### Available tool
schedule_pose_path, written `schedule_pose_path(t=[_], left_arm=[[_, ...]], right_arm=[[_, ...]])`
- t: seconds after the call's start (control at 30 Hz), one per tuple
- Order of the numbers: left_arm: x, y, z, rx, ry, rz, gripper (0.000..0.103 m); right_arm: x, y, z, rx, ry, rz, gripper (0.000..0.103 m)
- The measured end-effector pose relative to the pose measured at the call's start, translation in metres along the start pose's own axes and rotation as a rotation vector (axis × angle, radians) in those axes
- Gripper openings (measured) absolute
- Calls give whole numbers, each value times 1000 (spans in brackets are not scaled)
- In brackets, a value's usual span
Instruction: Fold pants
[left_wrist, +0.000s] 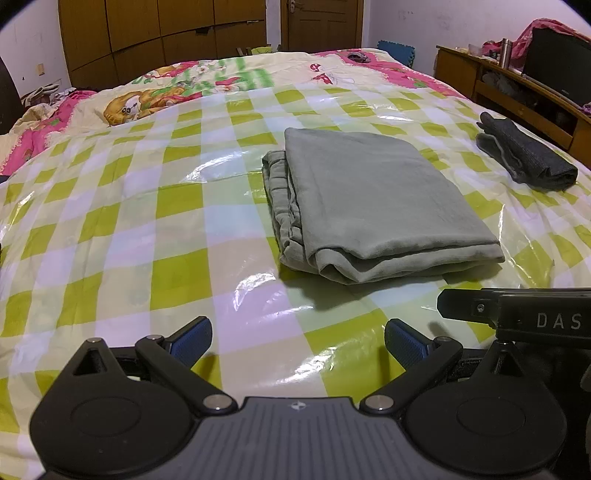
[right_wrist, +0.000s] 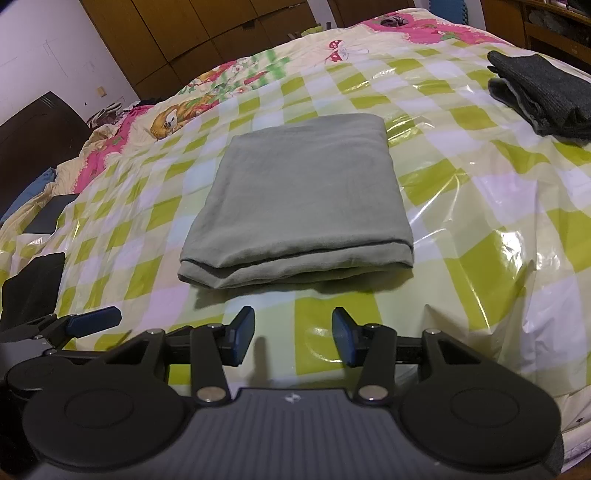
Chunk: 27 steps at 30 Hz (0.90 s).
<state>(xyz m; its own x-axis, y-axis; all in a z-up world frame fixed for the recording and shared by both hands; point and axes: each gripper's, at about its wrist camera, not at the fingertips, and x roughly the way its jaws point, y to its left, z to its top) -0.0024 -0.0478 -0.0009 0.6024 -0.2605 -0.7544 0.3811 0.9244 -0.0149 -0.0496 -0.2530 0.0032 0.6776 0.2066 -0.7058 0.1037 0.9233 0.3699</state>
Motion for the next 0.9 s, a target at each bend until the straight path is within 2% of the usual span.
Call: schedule_pose_path(t=[0.5,0.9], left_arm=[[0,3,-1,-20,10,-5,103],[2,15,-2,-74,18,-9,103]], right_arm=[[0,0,0,0,0,1,48],[1,1,-1,-4,6,-3,48]])
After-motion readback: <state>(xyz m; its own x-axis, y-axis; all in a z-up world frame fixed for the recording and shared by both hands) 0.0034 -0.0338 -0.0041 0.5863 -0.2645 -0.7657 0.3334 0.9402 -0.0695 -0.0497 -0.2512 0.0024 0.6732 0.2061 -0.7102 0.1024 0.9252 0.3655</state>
